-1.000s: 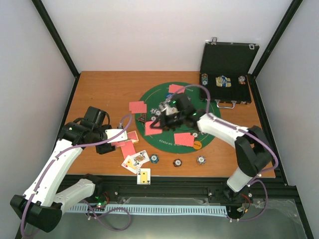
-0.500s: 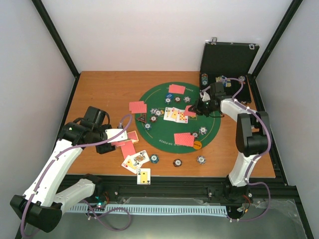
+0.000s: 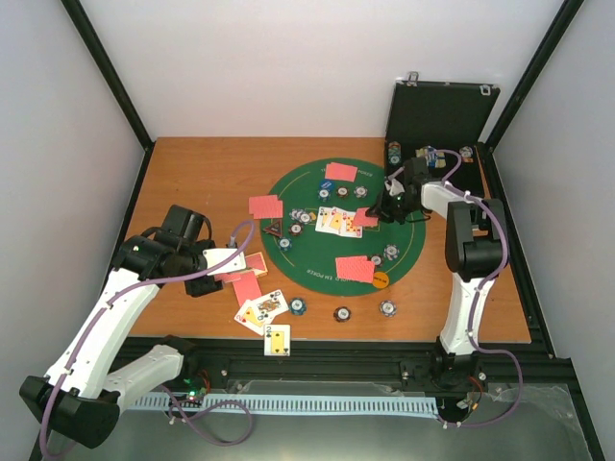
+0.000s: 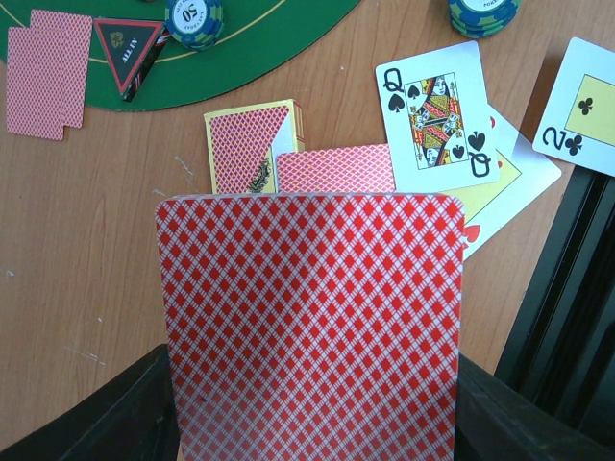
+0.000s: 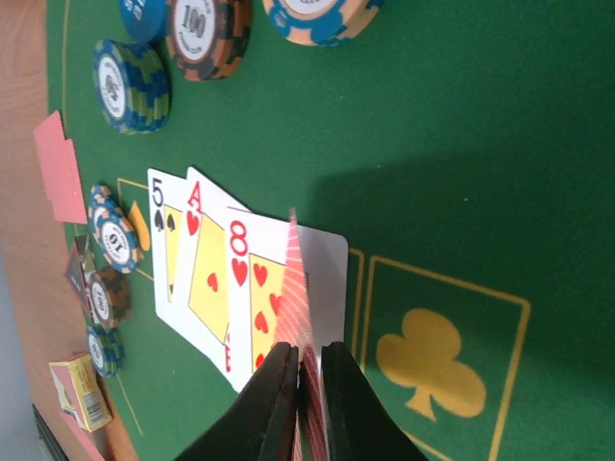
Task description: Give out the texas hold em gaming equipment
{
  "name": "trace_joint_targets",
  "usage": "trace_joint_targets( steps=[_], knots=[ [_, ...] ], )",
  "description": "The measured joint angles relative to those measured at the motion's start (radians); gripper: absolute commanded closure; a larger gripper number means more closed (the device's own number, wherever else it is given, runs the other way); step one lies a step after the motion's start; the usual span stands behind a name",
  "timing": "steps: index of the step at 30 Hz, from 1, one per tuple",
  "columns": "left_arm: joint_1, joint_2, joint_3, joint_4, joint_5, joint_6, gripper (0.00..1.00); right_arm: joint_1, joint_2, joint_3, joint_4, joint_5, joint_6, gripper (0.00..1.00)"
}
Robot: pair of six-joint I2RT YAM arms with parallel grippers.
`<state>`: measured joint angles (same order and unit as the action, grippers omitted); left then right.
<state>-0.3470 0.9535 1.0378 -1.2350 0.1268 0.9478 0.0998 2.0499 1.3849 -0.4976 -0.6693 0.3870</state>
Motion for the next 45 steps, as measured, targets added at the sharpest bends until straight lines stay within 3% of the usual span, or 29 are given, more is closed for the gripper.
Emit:
trace_joint_targets(
  steps=[7,9,11,15,24,29,34,41,45],
  knots=[
    [0.000,0.000,0.000,0.000,0.000,0.000,0.73,0.000,0.032,0.038,-0.051,0.032,-0.014,0.82],
    [0.000,0.000,0.000,0.000,0.000,0.000,0.73,-0.001,0.031,0.044,-0.068,0.066,-0.017,0.71],
    [0.000,0.000,0.000,0.000,0.000,0.000,0.73,-0.004,0.023,0.048,-0.093,0.112,-0.023,0.54],
    [0.000,-0.001,0.000,0.000,0.000,0.000,0.73,-0.009,0.012,0.069,-0.149,0.182,-0.024,0.38],
    [0.000,-0.016,0.000,0.000,0.000,0.000,0.73,-0.010,-0.019,0.118,-0.254,0.336,-0.031,0.32],
    [0.000,-0.014,0.000,0.000,0.001,0.000,0.73,0.016,-0.179,0.074,-0.233,0.331,-0.003,0.22],
    [0.000,0.003,0.000,0.000,0.009,-0.001,0.73,0.211,-0.435,-0.068,-0.071,0.198,0.094,0.19],
    [0.000,0.010,0.001,0.001,0.016,-0.001,0.73,0.532,-0.496,-0.267,0.177,0.058,0.270,0.20],
    [0.000,0.012,0.001,0.001,0.018,-0.001,0.73,0.653,-0.492,-0.351,0.325,-0.002,0.365,0.20]
  ],
)
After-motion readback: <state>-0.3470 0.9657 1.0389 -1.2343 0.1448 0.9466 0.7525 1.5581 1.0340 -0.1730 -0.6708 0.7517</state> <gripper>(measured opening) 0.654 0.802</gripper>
